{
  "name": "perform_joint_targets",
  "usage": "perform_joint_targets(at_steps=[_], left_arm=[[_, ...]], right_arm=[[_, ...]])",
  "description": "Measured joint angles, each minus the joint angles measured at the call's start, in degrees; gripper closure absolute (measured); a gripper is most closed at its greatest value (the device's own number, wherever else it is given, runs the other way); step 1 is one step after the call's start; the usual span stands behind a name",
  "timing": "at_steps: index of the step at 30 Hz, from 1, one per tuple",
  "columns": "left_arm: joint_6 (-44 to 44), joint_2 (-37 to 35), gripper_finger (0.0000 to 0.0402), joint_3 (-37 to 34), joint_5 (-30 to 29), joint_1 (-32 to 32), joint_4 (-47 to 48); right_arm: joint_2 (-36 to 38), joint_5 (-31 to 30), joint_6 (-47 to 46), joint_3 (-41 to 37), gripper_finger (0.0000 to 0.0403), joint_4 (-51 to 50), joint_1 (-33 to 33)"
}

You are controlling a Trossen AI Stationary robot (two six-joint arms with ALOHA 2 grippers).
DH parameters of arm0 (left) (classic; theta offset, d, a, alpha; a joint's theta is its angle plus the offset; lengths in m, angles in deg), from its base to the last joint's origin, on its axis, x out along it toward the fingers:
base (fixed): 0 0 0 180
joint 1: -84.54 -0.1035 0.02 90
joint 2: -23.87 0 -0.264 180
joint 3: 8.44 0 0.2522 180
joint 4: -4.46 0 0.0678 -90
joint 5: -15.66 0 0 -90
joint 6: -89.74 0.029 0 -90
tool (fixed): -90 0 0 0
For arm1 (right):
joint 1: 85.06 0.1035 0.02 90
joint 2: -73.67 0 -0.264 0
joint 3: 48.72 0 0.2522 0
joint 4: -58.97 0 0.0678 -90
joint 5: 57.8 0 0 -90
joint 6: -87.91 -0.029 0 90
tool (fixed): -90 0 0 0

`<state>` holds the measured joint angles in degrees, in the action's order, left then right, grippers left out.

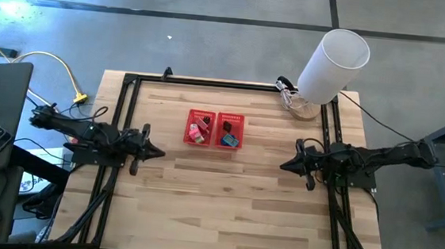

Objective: Pick & Place Office items
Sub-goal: Return to Home Position

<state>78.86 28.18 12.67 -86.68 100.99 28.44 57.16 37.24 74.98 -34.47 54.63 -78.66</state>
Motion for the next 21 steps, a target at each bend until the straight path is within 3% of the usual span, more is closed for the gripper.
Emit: perform_joint_targets(at_steps=[6,21], left_arm=[[0.7,-3.1,0.04,-3.5,-1.4,0.2,-4.8],[2.1,-3.4,0.04,-3.7,-1.7,0.3,-4.3]], right_arm=[[0.0,0.6,-0.4,0.0,0.0399,0.0,-0.2],[0.0,2.5,1.0,-0.1,0.0399,-4.3,-0.2]])
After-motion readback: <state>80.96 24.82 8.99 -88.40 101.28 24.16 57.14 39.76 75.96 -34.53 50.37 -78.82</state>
